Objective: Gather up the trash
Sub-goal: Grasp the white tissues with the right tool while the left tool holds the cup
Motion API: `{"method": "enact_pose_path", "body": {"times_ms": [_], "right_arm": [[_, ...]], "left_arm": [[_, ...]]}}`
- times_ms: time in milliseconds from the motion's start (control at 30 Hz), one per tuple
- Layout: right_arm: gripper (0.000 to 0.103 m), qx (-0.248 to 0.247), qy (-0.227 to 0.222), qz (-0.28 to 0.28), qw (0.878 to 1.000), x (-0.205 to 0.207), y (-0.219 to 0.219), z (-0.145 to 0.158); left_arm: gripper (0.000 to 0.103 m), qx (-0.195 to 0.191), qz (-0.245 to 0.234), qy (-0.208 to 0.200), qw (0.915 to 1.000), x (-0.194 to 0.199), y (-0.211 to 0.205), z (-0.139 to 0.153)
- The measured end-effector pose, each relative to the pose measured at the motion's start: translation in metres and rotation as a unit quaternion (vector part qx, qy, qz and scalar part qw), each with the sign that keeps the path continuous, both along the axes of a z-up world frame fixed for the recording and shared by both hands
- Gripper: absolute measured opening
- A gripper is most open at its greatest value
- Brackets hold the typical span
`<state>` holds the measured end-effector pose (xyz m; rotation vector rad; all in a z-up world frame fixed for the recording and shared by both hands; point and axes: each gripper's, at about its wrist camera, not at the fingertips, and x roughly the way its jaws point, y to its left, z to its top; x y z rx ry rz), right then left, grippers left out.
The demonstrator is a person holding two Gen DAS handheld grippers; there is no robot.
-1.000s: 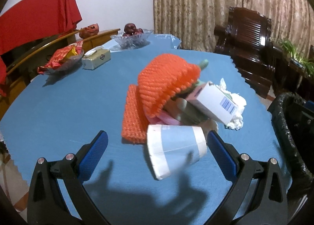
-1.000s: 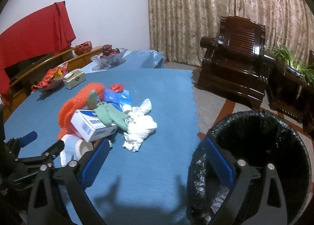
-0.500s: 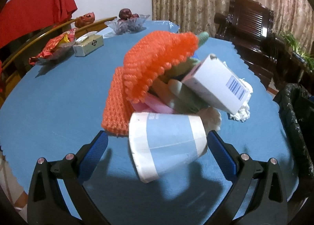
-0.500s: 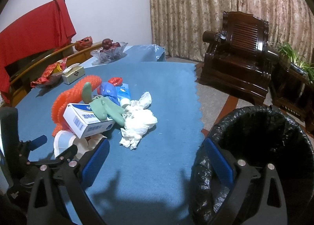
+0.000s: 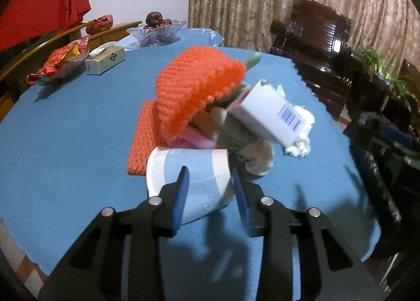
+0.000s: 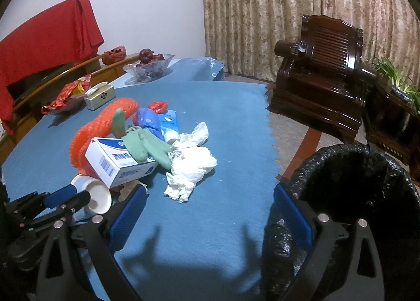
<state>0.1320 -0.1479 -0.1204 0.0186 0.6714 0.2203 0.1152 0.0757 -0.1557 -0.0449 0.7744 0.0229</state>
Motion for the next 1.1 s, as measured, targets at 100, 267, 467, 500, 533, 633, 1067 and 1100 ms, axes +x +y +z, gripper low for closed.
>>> {"method": "enact_pose_path", "body": {"times_ms": [100, 267, 467, 500, 533, 633, 1067, 1100], "right_arm": [[0.096, -0.004, 0.000, 0.004, 1.000, -0.001, 0.002, 0.000], [0.096, -0.004, 0.004, 0.004, 1.000, 0.002, 0.005, -0.004], [0.096, -0.007, 0.009, 0.005, 1.000, 0.008, 0.006, -0.011], [0.096, -0.007, 0.009, 0.004, 1.000, 0.009, 0.006, -0.011], [0.096, -0.007, 0.009, 0.004, 1.000, 0.010, 0.006, -0.011], [0.096, -0.008, 0.009, 0.005, 1.000, 0.012, 0.006, -0.012], [0.095, -0.015, 0.007, 0.019, 1.000, 0.032, 0.023, -0.016], [0.095, -0.015, 0.007, 0.020, 1.000, 0.035, 0.025, -0.017]], "left_arm": [[0.075, 0.002, 0.018, 0.001, 0.9998, -0.003, 0.006, -0.003], [0.087, 0.003, 0.035, 0.000, 0.9994, 0.002, 0.015, -0.008], [0.089, -0.016, 0.026, 0.018, 0.9994, 0.018, 0.018, -0.021], [0.088, -0.017, 0.025, 0.018, 0.9994, 0.018, 0.019, -0.022], [0.086, -0.019, 0.023, 0.018, 0.9994, 0.019, 0.018, -0.023], [0.075, -0.022, 0.017, 0.024, 0.9993, 0.020, 0.017, -0.026], [0.075, 0.006, 0.051, -0.036, 0.9980, -0.003, 0.023, 0.010], [0.075, 0.006, 0.055, -0.039, 0.9977, -0.001, 0.026, 0.012]]}}
